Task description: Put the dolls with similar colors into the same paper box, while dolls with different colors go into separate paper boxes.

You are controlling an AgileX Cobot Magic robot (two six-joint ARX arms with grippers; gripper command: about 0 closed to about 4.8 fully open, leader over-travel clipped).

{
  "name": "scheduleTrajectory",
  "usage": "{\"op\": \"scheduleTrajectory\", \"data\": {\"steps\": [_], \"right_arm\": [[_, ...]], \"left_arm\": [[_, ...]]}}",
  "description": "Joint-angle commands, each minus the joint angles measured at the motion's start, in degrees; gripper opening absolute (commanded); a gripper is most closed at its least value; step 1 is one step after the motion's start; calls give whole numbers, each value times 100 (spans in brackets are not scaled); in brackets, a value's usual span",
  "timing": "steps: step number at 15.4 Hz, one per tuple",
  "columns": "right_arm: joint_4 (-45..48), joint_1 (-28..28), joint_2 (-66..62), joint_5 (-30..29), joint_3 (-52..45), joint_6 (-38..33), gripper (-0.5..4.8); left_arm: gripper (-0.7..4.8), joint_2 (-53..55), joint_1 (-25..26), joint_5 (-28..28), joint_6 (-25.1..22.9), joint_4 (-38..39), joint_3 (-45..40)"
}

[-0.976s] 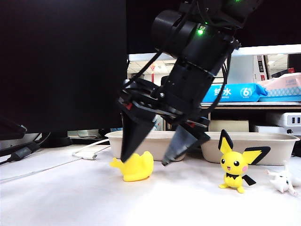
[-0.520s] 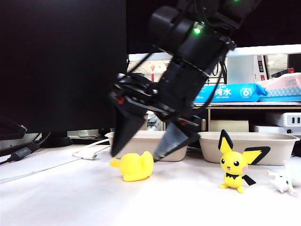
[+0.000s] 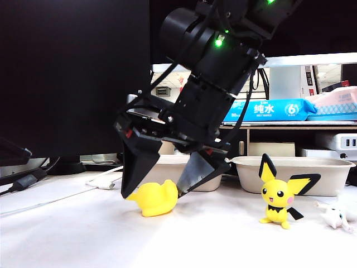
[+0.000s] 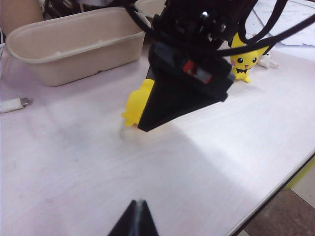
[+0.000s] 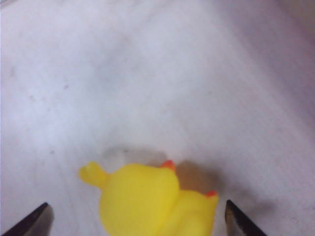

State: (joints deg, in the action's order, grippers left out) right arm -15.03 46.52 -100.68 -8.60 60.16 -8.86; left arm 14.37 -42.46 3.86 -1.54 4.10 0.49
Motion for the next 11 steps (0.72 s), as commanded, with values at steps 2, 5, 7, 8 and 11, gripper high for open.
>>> {"op": "scheduleTrajectory", "data": {"steps": [2,5,7,8,11], "right_arm": [[79,15,-125,72,15,-107,479],[149,15,-125,146,15,-144,409],[155,17,-125,256,15,-146,355],[155,17,-125,256,15,-146,352],[160,15,-125,269,15,-146,251]], "left_arm": [[-5,2,7,2,2,-33,4],[-5,2,7,2,2,-33,4],[-5,2,7,2,2,-35,4],[-5,2,7,2,2,-33,4],[-5,2,7,2,2,-35,4]]}}
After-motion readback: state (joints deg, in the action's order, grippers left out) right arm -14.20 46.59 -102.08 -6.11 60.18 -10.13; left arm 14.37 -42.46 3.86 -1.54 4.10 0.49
